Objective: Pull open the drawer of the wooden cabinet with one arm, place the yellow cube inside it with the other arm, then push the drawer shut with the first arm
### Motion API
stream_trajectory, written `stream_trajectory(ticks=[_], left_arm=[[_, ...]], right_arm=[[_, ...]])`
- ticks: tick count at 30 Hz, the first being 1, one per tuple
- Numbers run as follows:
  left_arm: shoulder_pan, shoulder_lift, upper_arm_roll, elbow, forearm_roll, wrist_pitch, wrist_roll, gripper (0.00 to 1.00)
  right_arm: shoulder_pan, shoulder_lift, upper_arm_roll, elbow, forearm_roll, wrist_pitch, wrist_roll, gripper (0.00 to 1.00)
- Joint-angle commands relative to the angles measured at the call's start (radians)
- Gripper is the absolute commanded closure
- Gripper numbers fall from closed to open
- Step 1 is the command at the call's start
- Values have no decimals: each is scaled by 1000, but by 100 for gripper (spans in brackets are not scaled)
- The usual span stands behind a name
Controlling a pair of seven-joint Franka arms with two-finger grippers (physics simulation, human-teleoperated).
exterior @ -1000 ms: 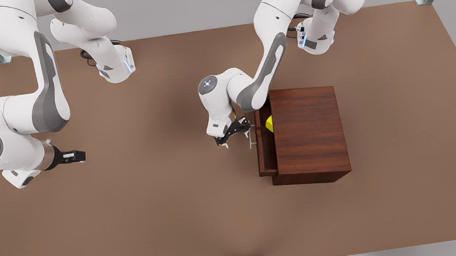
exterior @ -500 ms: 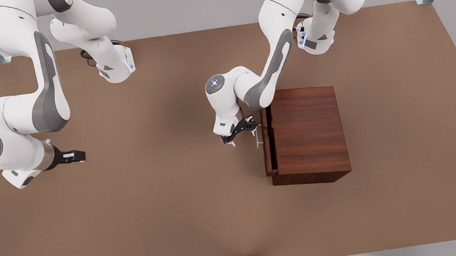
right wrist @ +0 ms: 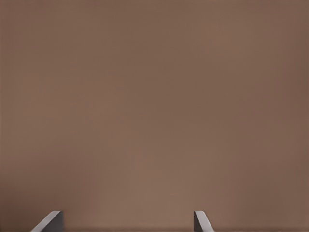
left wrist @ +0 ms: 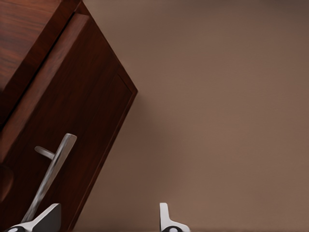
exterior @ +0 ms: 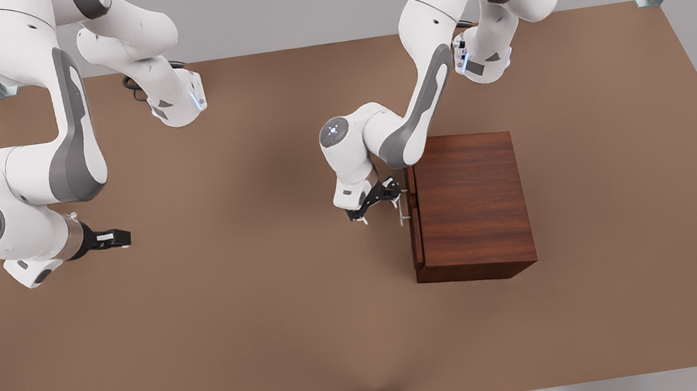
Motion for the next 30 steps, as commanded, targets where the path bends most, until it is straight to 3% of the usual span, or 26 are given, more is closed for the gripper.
stream_trajectory(ticks=[1,11,12,15,17,19,20,24,28,29,30], left_arm=[[0,-1,1,0,1,-9,12,0],[0,-7,18,8,-19,-26,-8,0],[3,-65,44,30,-143,-26,-26,0],[17,-242,53,30,-258,-223,117,0],[290,-539,93,-7,-376,-592,873,0],[503,-541,139,-18,-406,-586,1371,0],[551,-523,141,-30,-430,-555,1379,0],[549,-408,136,163,-427,-561,1276,0],[551,-380,135,201,-433,-575,1316,0],[589,-282,139,352,-441,-704,1389,0],[695,-256,54,362,-446,-701,1388,0]], right_arm=[[0,-1,0,1,1,0,-2,0],[0,-1,0,1,1,-2,-2,0],[0,-1,0,1,1,-2,-2,0],[0,-1,0,1,1,-2,-2,0],[0,-1,0,1,1,-2,-3,0],[0,-1,0,-1,1,-2,-3,0],[0,-1,0,1,1,-2,-3,0],[0,-1,0,1,-1,-2,-3,0],[0,-1,0,1,1,-2,-3,0],[0,-1,0,1,-1,-2,-3,0],[-2,-1,0,-1,-1,-2,-3,0]])
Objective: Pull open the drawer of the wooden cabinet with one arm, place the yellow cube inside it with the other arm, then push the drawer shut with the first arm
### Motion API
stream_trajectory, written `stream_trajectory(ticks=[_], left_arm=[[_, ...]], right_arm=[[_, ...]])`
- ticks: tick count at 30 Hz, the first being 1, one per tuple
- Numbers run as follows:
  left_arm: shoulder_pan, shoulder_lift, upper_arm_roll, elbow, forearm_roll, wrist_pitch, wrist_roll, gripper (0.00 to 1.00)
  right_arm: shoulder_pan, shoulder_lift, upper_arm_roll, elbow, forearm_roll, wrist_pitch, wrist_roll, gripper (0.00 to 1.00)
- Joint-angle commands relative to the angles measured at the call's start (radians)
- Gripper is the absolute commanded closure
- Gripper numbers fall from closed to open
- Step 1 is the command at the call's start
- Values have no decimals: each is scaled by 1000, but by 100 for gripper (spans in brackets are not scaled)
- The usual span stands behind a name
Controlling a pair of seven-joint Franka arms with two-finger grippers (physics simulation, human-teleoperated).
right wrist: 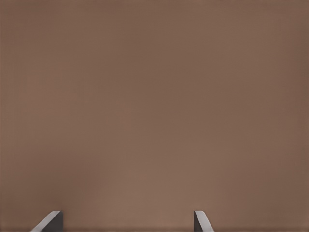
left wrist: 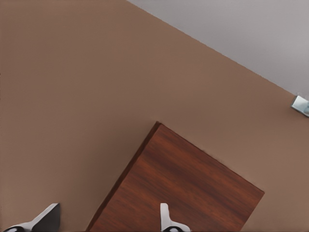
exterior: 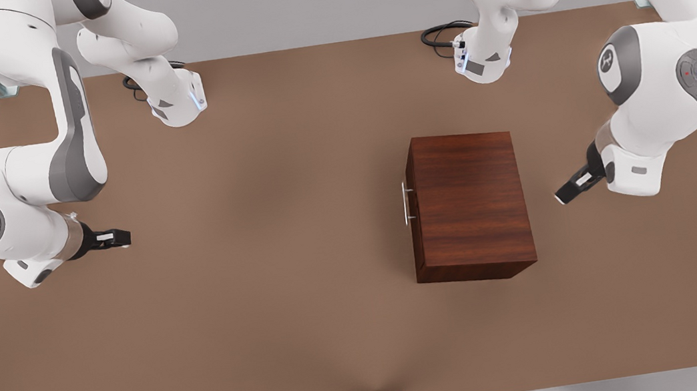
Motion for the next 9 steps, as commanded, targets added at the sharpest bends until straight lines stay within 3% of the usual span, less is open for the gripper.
stream_trajectory(ticks=[1,4,6,9], left_arm=[[237,24,-294,27,100,-125,615,0],[274,-19,-288,-46,59,-97,619,0],[282,-95,-287,-173,59,4,620,0],[280,-94,-287,-141,73,-10,643,0]], right_arm=[[-1,-1,0,-1,1,0,-1,0],[-1,-1,0,1,1,0,-1,0],[-1,-1,0,1,1,0,-1,0],[-1,-1,0,1,1,0,0,0]])
